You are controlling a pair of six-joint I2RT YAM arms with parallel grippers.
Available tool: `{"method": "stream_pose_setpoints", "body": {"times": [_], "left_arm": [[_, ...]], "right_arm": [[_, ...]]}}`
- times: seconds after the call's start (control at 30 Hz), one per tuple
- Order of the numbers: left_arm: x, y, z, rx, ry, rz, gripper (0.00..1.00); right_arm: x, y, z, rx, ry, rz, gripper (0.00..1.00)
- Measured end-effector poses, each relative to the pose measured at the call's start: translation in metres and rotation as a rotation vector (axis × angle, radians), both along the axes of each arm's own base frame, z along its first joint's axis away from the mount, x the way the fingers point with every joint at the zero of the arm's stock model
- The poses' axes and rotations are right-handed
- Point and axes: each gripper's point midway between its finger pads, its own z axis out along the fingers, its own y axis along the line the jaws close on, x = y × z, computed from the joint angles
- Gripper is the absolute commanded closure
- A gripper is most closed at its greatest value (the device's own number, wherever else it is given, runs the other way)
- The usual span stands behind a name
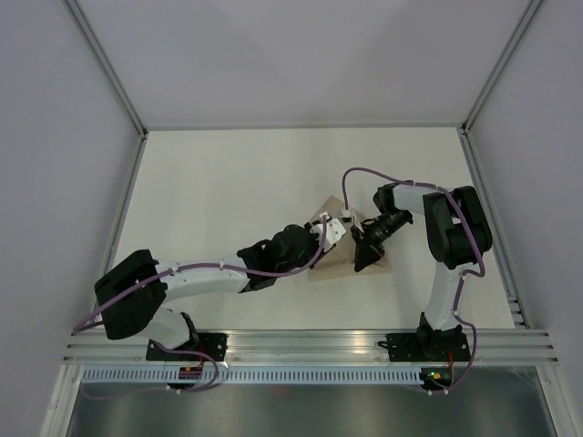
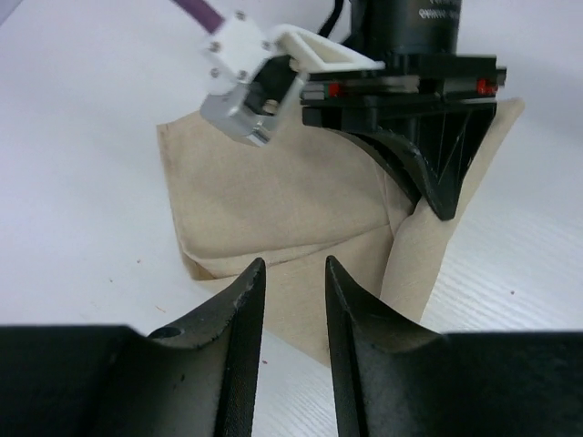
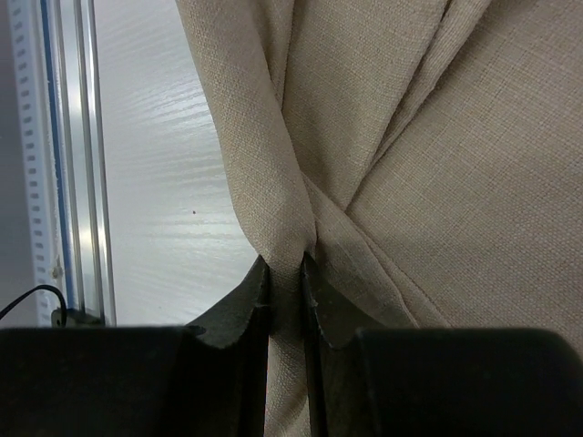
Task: Fold the napkin, place the utensils inside, and roll it up
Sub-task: Roll the napkin with the utensil
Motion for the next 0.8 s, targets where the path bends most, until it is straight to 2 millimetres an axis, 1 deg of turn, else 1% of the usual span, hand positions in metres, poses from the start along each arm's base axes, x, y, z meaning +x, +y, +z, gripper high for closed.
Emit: {"method": "stream_pose_setpoints", "body": {"times": [0.1,0.3,0.4,0.47,0.6,0.7,0.8], "left_arm": [[-0.009,-0.009,-0.014,0.088,-0.047,-0.04,0.62],[-0.038,-0.032,-0.06,0.27,-0.085,-0.163,0.61],[-0.051,-0.041,-0.076,0.33,-0.095,-0.214,0.59],[-0.057,-0.048,-0.08,0.343,-0.101,-0.237,0.59],[-0.061,-0.058,-0.084,0.357,-0.116,-0.263,0.58],[-0.063,-0.062,-0.093,0.38,-0.119,-0.279,0.55],[-0.064,-0.062,-0.102,0.406,-0.123,-0.29,0.52]], "right_arm": [[-0.005,-0.002,0.0,-0.001,0.04,-0.006,0.9],[-0.009,-0.003,0.0,-0.007,0.074,-0.008,0.9],[-0.01,-0.004,0.0,-0.009,0.082,-0.007,0.9],[-0.01,-0.004,0.0,-0.009,0.083,-0.008,0.9],[-0.01,-0.004,0.0,-0.01,0.084,-0.008,0.9],[-0.01,-0.004,0.0,-0.01,0.084,-0.008,0.9],[-0.01,-0.004,0.0,-0.01,0.084,-0.008,0.9]]}}
